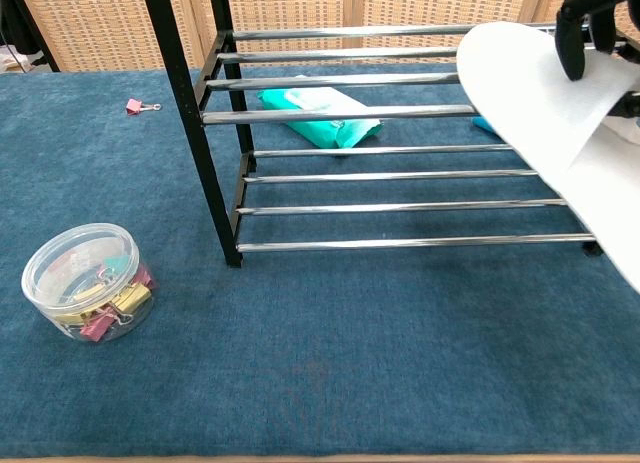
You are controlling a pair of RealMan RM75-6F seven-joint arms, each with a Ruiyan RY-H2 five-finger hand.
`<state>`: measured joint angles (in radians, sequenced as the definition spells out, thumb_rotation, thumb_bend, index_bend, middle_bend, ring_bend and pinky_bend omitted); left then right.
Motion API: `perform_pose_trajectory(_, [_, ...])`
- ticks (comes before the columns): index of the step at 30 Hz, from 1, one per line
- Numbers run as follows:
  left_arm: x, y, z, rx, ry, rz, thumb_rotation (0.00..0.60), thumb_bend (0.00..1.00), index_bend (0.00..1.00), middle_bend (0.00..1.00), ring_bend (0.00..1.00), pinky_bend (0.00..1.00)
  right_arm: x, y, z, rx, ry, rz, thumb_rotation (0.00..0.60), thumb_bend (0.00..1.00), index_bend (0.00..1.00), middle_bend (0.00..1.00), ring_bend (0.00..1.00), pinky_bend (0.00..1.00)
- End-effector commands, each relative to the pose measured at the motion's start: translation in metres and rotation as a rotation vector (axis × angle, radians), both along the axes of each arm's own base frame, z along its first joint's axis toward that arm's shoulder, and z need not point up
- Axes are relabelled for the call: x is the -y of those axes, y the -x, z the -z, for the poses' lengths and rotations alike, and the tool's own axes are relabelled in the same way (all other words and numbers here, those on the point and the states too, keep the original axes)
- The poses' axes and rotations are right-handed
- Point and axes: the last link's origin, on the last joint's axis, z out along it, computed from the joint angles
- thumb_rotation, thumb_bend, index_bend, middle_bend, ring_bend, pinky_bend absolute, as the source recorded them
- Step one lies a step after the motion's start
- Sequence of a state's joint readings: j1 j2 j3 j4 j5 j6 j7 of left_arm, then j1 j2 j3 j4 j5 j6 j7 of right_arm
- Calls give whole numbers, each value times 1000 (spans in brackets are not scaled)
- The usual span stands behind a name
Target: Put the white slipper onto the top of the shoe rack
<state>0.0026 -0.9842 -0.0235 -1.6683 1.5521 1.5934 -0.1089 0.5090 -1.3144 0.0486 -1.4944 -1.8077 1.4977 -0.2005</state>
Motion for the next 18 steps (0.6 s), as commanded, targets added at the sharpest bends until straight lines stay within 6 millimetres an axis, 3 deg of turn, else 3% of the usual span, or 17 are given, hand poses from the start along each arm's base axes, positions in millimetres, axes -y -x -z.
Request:
perform_pose_trajectory(1, [0, 0, 0, 0, -1, 0, 600, 0, 0, 0, 0, 0, 5, -8, 1, 25, -20, 36, 600, 446, 669, 569, 581, 703])
perform_pose_trajectory(18, [1, 1, -5, 19, -6, 5, 600, 0, 0, 0, 0, 0, 34, -23, 6, 81, -20, 151, 600, 446, 669, 570, 581, 703])
